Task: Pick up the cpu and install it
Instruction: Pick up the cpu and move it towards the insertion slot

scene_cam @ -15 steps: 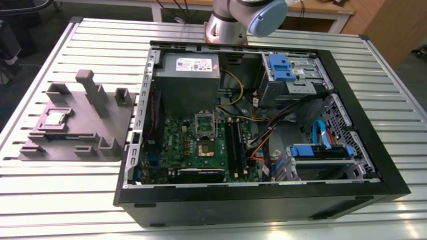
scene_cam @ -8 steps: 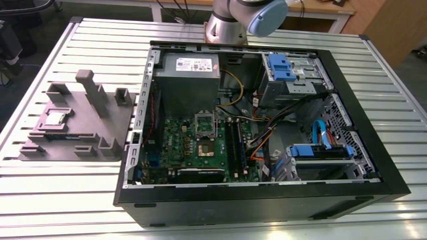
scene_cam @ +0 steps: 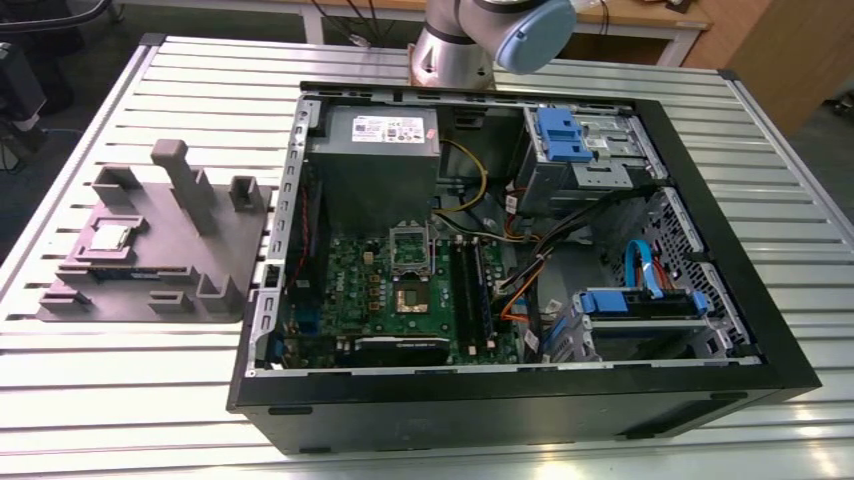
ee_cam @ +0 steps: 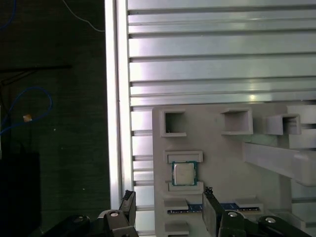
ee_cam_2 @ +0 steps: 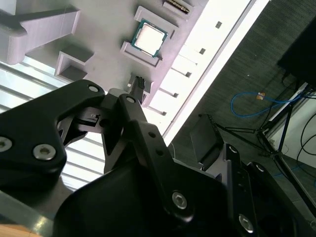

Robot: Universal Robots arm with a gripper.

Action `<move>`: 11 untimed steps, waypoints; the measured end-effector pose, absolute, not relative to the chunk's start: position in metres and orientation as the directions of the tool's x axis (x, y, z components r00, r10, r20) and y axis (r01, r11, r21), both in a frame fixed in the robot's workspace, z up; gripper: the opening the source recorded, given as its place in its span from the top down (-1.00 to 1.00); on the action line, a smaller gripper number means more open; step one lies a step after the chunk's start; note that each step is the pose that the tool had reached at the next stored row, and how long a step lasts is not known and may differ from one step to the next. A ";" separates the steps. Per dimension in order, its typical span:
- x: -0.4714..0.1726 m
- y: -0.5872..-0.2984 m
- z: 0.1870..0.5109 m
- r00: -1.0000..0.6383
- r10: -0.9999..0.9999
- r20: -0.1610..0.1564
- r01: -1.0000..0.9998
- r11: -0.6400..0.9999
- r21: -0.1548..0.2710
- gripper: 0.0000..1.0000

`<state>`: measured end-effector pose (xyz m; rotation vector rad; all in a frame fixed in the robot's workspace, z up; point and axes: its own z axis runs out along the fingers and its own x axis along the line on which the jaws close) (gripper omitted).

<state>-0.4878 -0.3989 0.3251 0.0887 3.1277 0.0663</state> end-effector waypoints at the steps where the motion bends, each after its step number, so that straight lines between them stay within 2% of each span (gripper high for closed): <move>1: -0.488 -0.399 0.325 -0.998 0.057 -0.011 0.056 0.997 0.043 -0.29; 11: -0.488 -0.399 0.321 -0.998 0.057 -0.011 0.056 0.997 0.043 -0.29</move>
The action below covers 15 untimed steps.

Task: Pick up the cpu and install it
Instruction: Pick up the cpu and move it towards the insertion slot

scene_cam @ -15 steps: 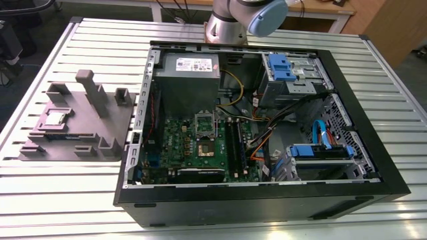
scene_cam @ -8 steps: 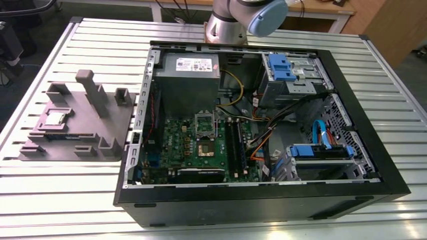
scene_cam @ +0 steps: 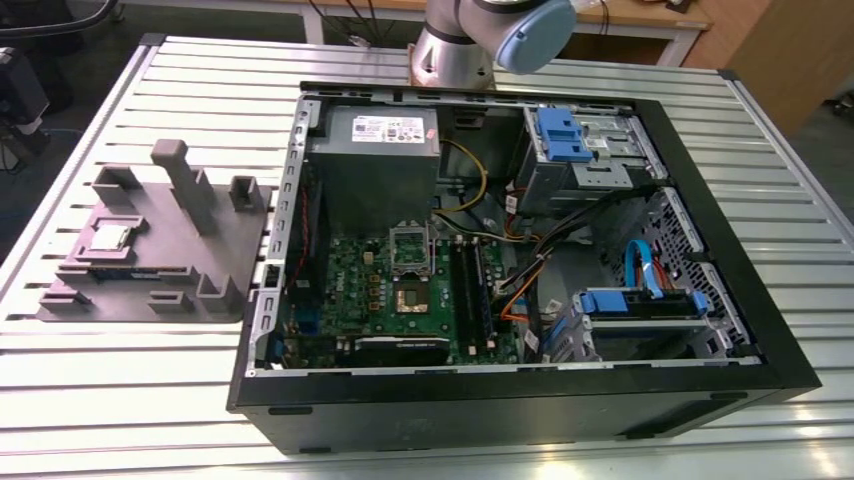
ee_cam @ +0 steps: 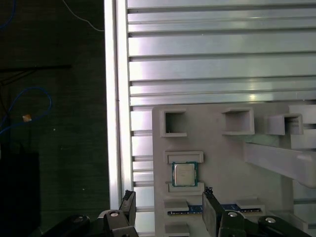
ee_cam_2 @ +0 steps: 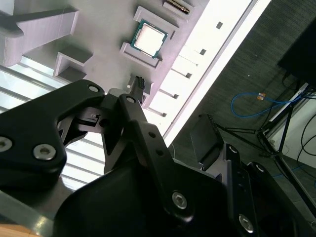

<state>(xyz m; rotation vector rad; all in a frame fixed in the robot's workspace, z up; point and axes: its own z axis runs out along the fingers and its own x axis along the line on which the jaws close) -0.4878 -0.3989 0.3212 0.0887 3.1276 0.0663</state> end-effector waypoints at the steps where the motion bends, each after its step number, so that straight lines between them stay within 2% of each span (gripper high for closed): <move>1: -0.488 -0.399 0.321 -0.998 0.057 -0.011 0.056 0.997 0.043 -0.29; 15: -0.474 -0.399 0.314 -0.998 0.056 -0.011 0.056 0.998 0.043 -0.29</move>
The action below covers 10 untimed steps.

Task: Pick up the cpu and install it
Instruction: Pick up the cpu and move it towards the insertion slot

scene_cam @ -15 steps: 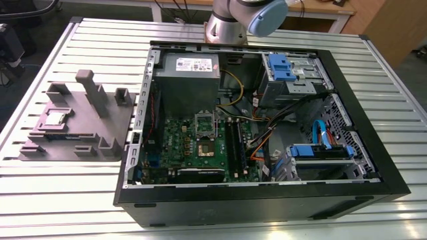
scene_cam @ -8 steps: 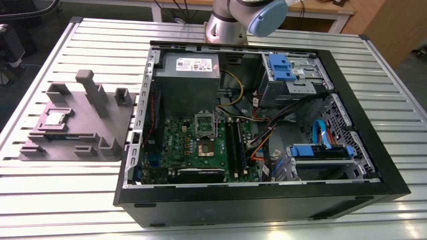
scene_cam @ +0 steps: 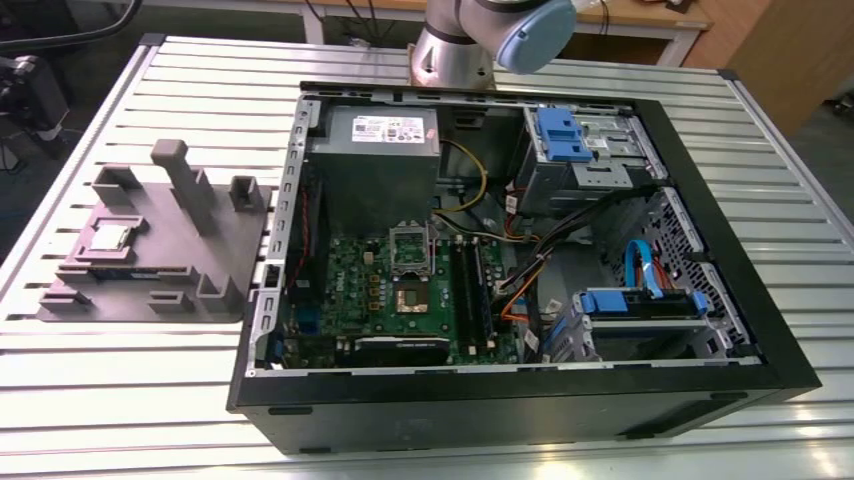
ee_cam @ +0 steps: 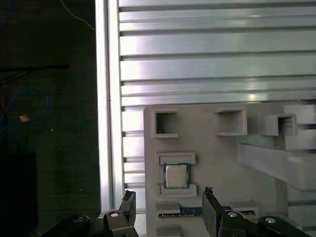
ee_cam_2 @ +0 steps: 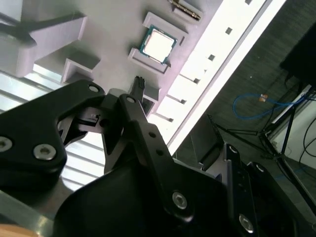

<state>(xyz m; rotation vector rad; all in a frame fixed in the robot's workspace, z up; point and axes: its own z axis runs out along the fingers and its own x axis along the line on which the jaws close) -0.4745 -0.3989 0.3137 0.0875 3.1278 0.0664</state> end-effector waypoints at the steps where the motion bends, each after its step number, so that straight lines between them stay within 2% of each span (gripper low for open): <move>1: -0.474 -0.399 0.312 -0.999 0.051 -0.010 0.051 0.998 0.043 -0.29; 10: -0.474 -0.399 0.298 -1.000 -0.003 -0.008 -0.003 0.999 0.042 -0.29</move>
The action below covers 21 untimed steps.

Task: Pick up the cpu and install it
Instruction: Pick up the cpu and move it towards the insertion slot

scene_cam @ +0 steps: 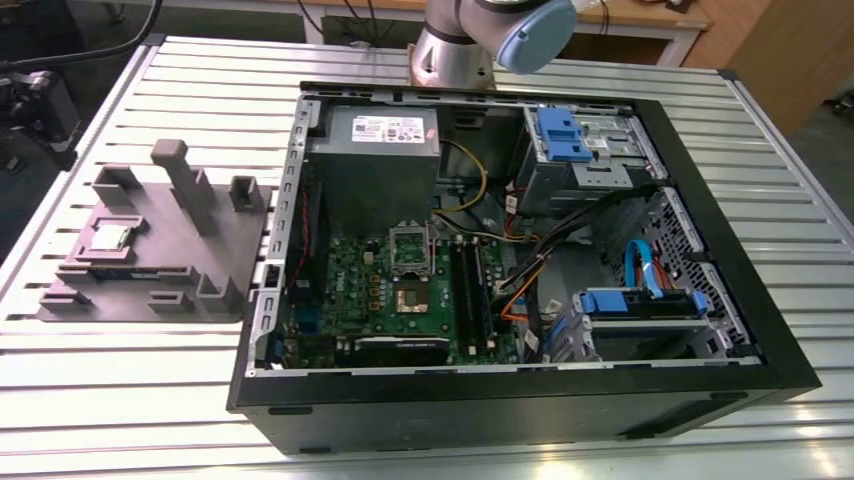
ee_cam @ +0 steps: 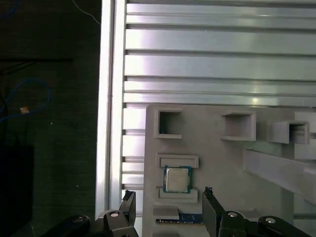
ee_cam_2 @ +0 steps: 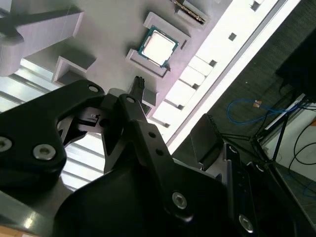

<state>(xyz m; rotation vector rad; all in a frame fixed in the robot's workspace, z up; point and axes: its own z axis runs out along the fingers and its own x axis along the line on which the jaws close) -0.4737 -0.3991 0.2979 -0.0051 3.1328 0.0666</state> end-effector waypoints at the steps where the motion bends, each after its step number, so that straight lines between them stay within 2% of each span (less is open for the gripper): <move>1: -0.474 -0.399 0.297 -1.000 -0.003 -0.008 -0.004 0.999 0.042 -0.29; 21: -0.474 -0.399 0.273 -1.000 -0.003 -0.008 -0.004 0.999 0.040 -0.29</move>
